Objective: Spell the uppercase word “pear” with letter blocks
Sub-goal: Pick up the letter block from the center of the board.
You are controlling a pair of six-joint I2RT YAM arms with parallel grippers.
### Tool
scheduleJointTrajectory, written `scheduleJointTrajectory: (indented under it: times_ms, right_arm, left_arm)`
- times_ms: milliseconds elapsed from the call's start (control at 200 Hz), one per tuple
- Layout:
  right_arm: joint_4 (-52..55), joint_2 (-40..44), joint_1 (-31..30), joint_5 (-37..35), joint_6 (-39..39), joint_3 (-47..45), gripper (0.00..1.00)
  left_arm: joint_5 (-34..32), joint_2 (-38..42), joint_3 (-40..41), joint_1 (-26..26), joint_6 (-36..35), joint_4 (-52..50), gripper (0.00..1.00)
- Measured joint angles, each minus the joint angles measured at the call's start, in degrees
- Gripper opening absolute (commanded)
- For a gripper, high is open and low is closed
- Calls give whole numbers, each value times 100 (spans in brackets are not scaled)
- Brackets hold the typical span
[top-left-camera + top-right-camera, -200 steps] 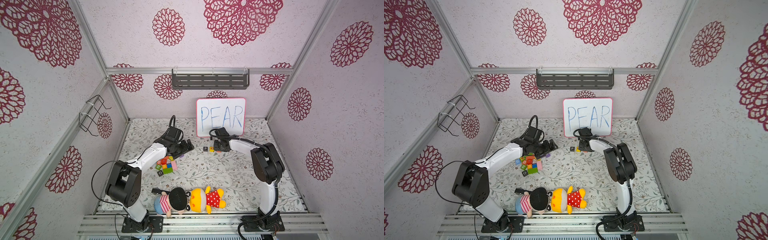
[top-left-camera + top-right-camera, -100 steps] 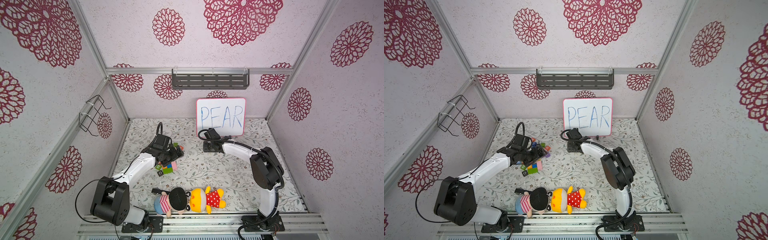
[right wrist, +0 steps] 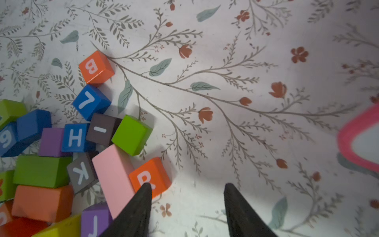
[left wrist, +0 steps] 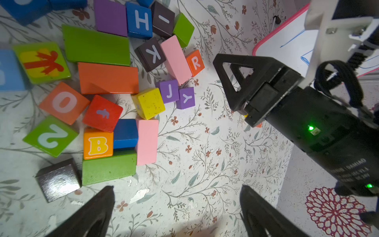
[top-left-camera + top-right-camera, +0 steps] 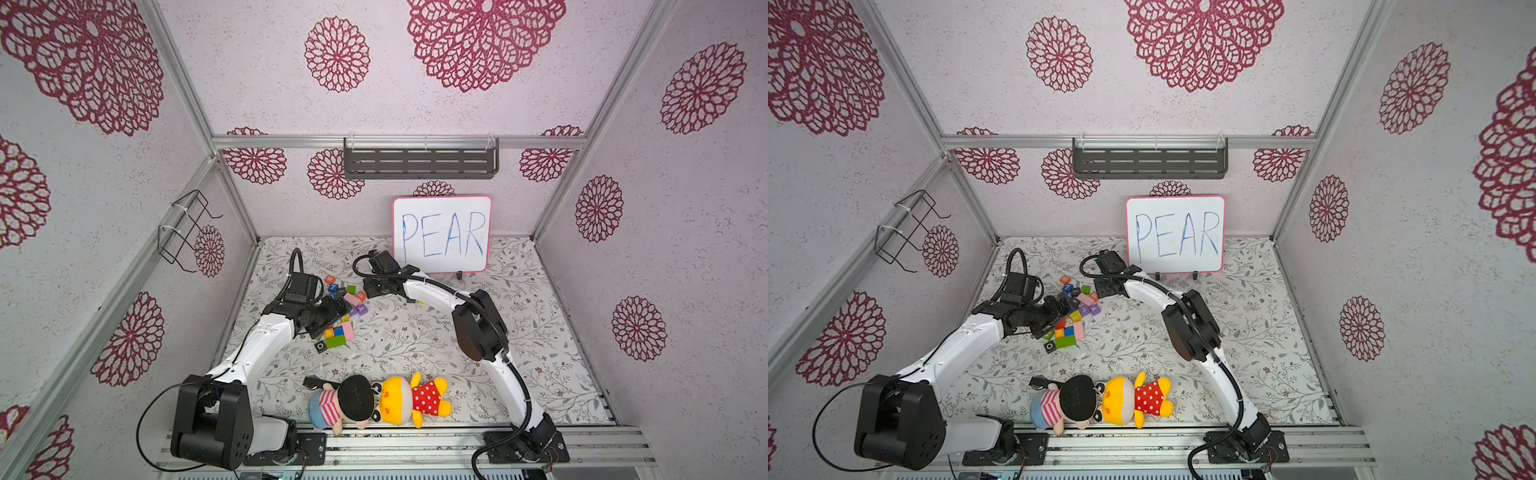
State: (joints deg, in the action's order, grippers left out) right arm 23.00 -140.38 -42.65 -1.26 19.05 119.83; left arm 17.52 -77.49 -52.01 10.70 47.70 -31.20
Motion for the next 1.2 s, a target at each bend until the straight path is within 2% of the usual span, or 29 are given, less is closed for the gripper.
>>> scheduleJointTrajectory:
  times_ms: [215, 465, 1201]
  right_arm:
    - [118, -481, -15, 184, -26, 603, 61]
    - [144, -713, -44, 214, -52, 866, 61]
    - [129, -638, -302, -297, -588, 647, 68]
  left_arm:
    - [98, -50, 0, -37, -50, 2, 98]
    - [170, -133, 0, -37, -52, 9, 98]
    - [223, -122, 44, -37, -50, 118, 98]
